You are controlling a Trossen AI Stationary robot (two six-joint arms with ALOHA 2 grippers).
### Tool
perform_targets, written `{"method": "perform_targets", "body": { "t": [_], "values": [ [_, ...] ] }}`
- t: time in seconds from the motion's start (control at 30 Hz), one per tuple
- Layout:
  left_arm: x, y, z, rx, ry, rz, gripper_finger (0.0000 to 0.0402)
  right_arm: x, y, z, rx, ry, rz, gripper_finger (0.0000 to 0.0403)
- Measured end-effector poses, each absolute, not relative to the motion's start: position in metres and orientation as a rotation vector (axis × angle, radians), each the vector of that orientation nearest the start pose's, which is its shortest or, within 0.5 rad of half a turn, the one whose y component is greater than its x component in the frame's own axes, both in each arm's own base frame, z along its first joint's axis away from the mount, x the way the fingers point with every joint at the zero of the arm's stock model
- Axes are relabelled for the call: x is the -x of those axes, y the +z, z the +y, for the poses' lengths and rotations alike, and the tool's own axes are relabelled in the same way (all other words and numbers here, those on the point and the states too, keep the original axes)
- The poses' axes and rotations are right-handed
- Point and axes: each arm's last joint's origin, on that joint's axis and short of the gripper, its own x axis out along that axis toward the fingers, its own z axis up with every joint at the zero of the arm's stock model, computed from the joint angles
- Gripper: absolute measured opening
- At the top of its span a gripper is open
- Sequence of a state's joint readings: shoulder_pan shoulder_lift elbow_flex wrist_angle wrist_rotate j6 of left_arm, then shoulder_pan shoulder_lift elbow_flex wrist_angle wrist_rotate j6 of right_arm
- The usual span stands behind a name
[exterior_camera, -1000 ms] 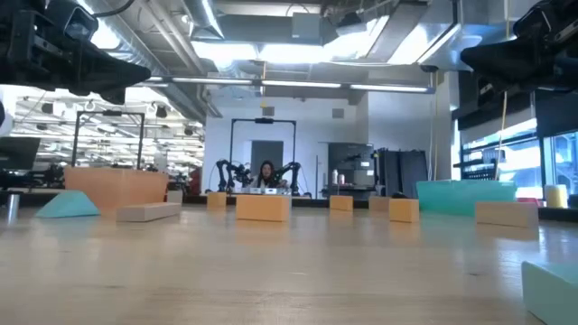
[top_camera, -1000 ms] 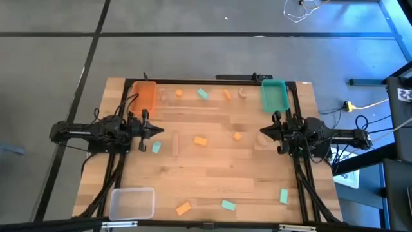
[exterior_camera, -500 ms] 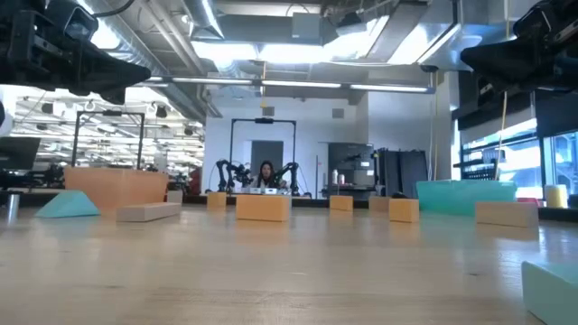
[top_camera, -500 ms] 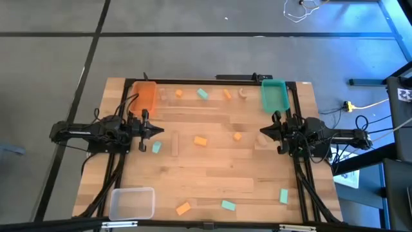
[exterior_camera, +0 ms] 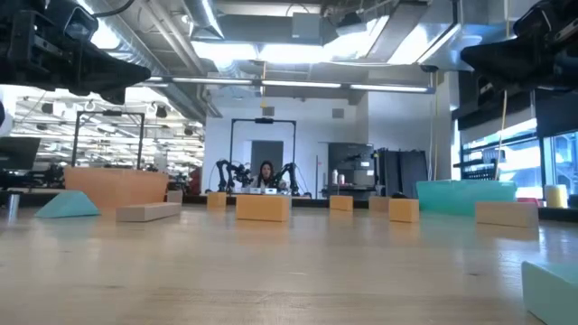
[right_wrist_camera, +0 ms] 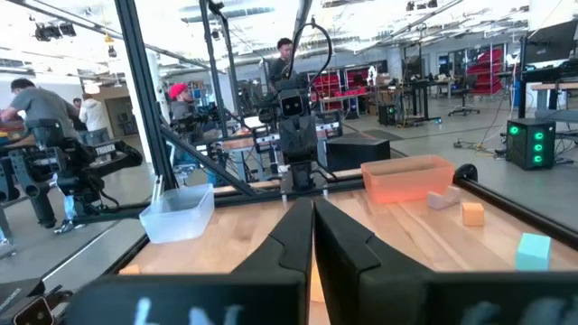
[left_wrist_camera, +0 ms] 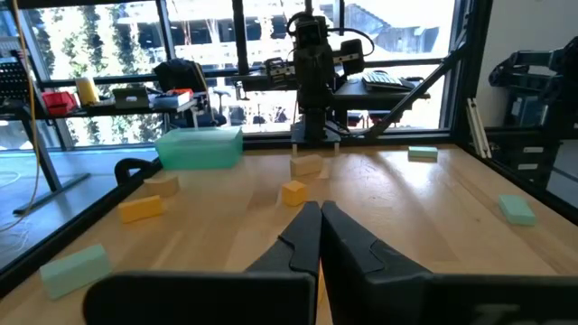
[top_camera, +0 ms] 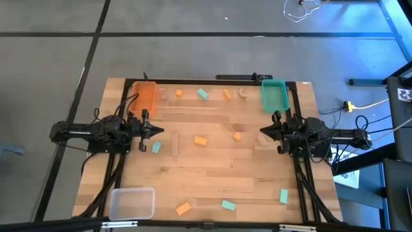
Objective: Sort & place blocks by color
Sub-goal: Put the brown block into the blue bin
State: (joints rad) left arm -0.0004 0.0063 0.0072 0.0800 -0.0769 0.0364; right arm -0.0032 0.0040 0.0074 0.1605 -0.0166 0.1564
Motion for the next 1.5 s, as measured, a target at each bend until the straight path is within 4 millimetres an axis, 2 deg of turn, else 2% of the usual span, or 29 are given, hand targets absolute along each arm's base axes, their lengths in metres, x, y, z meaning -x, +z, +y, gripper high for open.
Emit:
{"method": "perform_targets", "body": {
  "t": [0.2,0.4,0.53,0.63,0.87,1.0,1.13,1.5],
  "values": [
    [-0.097,0.173,0.002,-0.033,0.078,-0.079,0.0000,-0.096,0.182,0.000,-0.183,0.031,-0.170,0.0016],
    [-0.097,0.173,0.002,-0.033,0.078,-0.080,0.0000,-0.095,0.186,0.002,-0.214,0.110,-0.172,0.0010],
    [-0.097,0.173,0.002,-0.033,0.078,-0.080,0.0000,-0.090,0.206,0.003,-0.299,0.129,-0.144,0.0003],
    [-0.097,0.173,0.002,-0.033,0.078,-0.080,0.0000,-0.085,0.230,0.003,-0.303,0.113,-0.094,0.0002],
    [-0.097,0.173,0.002,-0.033,0.078,-0.080,0.0000,-0.081,0.278,0.001,-0.374,-0.010,0.183,0.0001],
    [-0.097,0.173,0.002,-0.033,0.078,-0.080,0.0000,-0.087,0.294,0.000,-0.481,-0.073,0.388,0.0001],
    [-0.097,0.173,0.002,-0.033,0.078,-0.080,0.0000,-0.093,0.308,0.000,-0.486,-0.110,0.539,0.0001],
    [-0.097,0.173,0.002,-0.033,0.078,-0.079,0.0000,-0.106,0.342,0.000,-0.404,-0.138,0.765,0.0000]
  ]
}}
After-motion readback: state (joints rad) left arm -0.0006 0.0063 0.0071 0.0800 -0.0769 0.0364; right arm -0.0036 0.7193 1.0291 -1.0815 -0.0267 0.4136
